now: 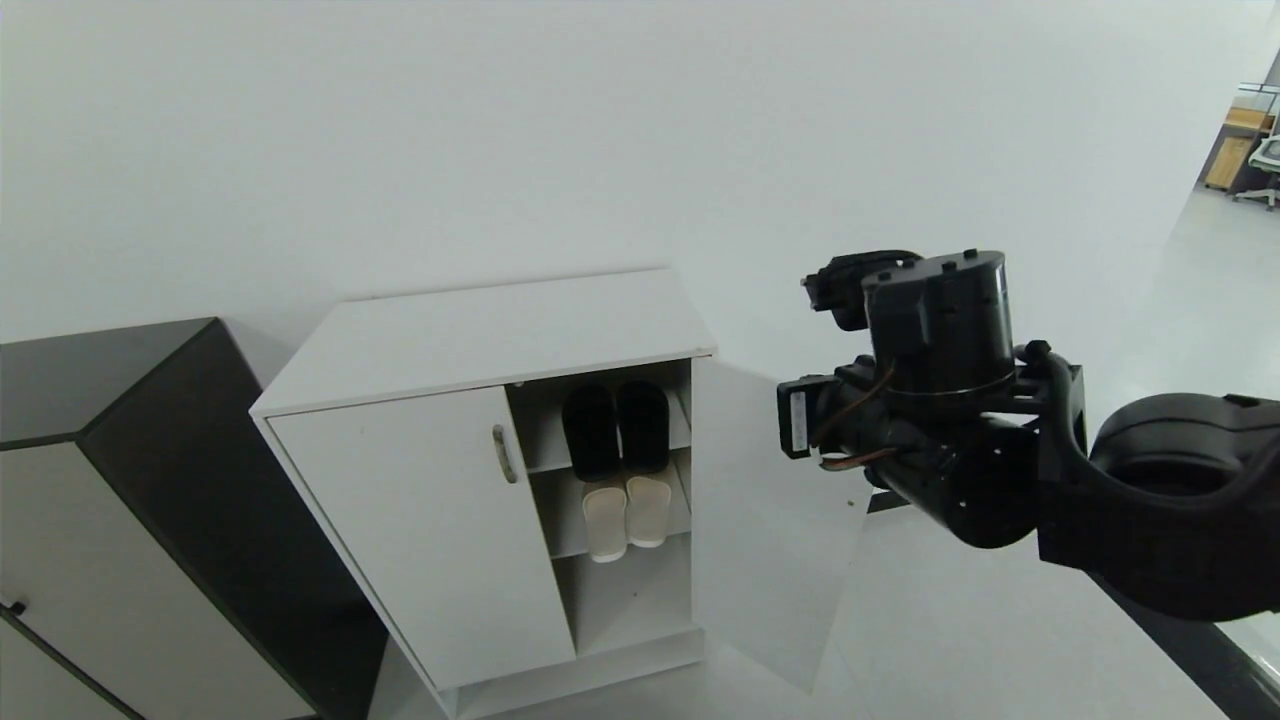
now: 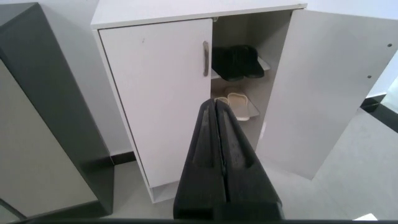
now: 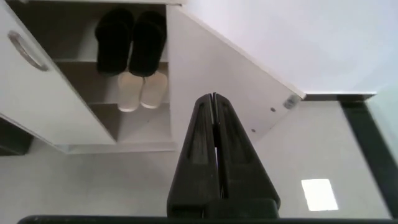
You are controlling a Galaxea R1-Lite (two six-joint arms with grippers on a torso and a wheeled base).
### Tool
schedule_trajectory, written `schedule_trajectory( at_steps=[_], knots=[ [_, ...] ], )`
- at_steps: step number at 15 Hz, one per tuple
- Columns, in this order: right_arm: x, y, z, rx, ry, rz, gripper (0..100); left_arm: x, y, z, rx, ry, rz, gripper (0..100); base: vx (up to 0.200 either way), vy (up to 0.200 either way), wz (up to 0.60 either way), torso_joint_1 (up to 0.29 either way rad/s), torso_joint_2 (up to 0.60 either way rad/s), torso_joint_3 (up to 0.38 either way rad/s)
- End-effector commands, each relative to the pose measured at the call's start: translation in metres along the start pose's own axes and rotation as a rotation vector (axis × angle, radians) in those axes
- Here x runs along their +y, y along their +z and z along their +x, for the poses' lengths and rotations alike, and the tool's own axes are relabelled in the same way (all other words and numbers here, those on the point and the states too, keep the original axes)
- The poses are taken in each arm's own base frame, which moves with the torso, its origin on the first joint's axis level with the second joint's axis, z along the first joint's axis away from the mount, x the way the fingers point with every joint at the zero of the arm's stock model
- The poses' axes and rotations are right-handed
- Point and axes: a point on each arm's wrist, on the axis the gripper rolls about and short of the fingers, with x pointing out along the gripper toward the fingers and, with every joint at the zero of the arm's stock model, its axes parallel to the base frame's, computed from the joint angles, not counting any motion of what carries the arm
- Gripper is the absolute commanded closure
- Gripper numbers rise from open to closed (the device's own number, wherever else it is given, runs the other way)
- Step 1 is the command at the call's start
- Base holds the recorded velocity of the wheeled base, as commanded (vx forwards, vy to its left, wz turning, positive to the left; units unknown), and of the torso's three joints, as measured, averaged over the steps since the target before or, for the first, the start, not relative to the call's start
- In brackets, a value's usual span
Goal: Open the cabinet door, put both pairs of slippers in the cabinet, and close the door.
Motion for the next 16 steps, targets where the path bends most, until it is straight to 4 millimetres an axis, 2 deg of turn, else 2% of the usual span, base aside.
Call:
schedule_trajectory(
  at_steps=[1, 4, 5, 7, 12, 16],
  knots=[
    [-0.015, 0.012, 0.011, -0.017, -0.013, 0.042, 100, 0.0, 0.0, 0.0, 0.0, -0.001, -0.001, 100, -0.2, 0.0, 0.0, -0.007, 0.0, 0.002],
    [-0.029, 0.013, 0.027, -0.007, -0.001, 0.056, 100, 0.0, 0.0, 0.0, 0.0, -0.001, -0.002, 100, -0.2, 0.0, 0.0, 0.005, 0.01, 0.001],
    [-0.035, 0.016, 0.033, -0.009, 0.014, 0.067, 100, 0.0, 0.0, 0.0, 0.0, -0.001, -0.002, 100, 0.0, 0.0, 0.0, 0.0, 0.0, 0.0],
    [-0.044, 0.02, 0.059, -0.013, -0.004, 0.088, 100, 0.0, 0.0, 0.0, 0.0, -0.001, -0.002, 100, 0.0, 0.0, 0.0, 0.0, 0.0, 0.0],
    [-0.065, 0.012, 0.124, -0.004, -0.051, 0.118, 100, 0.0, 0.0, 0.0, 0.0, -0.001, -0.002, 100, 0.0, 0.0, 0.0, 0.0, 0.0, 0.0],
    [-0.078, 0.0, 0.149, 0.016, -0.093, 0.121, 100, 0.0, 0.0, 0.0, 0.0, -0.001, -0.002, 100, 0.0, 0.0, 0.0, 0.0, 0.0, 0.0]
  ],
)
